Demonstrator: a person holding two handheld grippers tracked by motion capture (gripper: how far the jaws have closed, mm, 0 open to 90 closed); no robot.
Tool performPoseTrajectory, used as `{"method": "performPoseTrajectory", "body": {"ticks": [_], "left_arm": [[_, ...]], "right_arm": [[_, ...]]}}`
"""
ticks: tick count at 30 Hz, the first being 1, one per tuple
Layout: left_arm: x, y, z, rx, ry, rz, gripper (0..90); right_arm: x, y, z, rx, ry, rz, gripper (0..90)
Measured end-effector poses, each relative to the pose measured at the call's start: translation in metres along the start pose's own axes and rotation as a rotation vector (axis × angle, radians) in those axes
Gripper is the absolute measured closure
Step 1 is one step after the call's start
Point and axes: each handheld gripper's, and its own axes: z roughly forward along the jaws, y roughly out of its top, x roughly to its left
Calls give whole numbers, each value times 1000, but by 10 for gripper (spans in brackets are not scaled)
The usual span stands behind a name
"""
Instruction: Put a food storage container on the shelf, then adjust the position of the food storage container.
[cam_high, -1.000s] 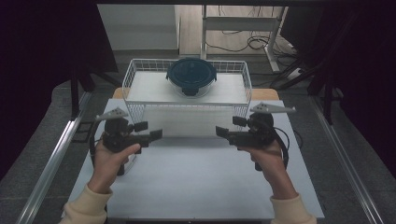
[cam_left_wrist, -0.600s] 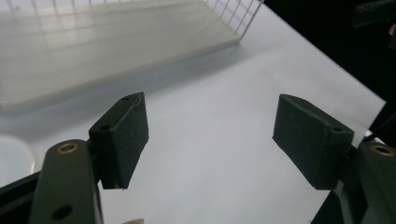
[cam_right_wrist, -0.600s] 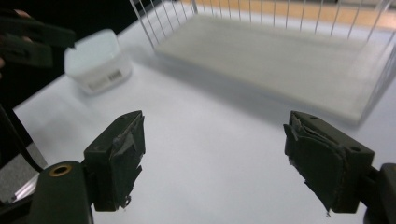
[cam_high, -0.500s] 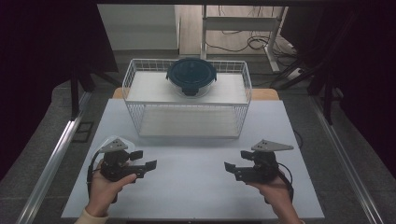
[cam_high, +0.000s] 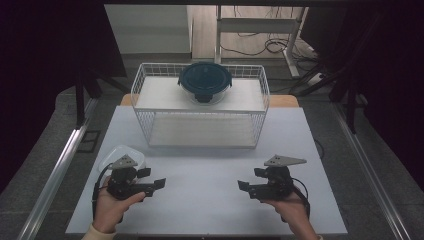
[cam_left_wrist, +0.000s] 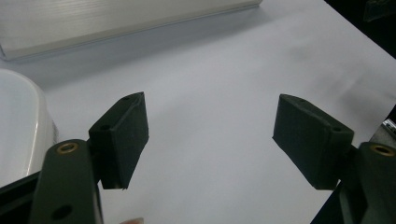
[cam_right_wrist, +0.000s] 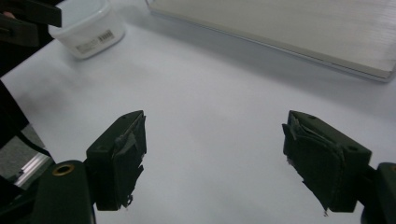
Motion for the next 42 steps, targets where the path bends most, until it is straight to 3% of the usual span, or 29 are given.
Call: {"method": "performPoseTrajectory", "body": {"ticks": [14, 21, 28, 42], "left_arm": [[-4, 6, -12, -12, -2, 21, 250], [-3, 19, -40, -39, 16, 49, 249], [20, 26, -62, -39, 87, 25, 258], [70, 28, -74, -6, 198, -42, 307]], "right_arm": [[-3, -8, -5, 9, -26, 16, 216], [-7, -10, -12, 2, -44, 41, 216], [-10, -13, -14, 9, -49, 43, 216], [-12, -15, -10, 24, -58, 55, 216]]}}
